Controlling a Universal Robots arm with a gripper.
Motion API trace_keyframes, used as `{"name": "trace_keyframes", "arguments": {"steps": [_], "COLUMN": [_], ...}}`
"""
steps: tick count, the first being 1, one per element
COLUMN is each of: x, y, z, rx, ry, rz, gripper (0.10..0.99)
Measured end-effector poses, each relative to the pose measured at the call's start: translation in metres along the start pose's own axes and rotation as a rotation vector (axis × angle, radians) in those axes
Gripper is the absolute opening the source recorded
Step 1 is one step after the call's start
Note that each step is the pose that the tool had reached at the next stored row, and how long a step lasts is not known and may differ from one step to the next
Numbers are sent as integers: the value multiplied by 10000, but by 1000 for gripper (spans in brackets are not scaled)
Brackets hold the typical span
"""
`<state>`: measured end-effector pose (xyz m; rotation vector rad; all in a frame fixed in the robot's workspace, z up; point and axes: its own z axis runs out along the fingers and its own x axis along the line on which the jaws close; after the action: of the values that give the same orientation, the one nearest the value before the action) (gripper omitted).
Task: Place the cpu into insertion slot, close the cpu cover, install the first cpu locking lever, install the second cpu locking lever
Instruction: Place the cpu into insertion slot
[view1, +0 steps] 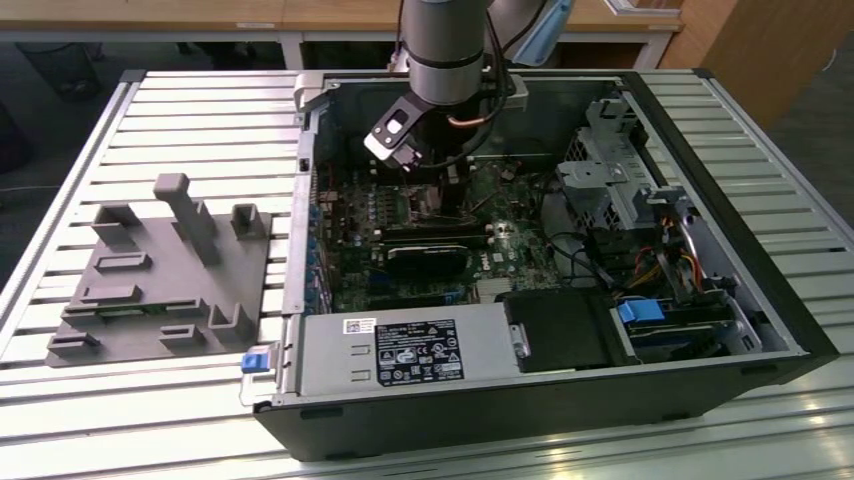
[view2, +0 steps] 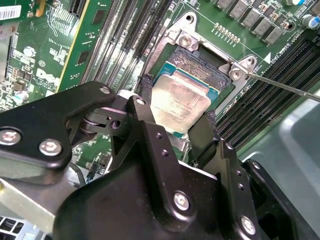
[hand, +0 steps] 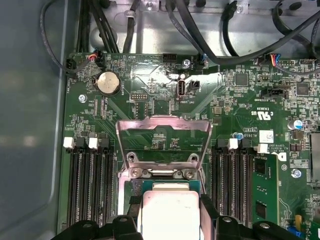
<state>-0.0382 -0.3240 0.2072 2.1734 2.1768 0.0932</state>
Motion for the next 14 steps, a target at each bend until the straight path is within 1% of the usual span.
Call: {"name": "trace_keyframes", "arguments": {"steps": [8,14], "x": [30,44], "y": [-33,-44], "z": [20,71], "rx": [0,0], "ry": [-1,5], "rz": [0,-53], "gripper": [541,541]}}
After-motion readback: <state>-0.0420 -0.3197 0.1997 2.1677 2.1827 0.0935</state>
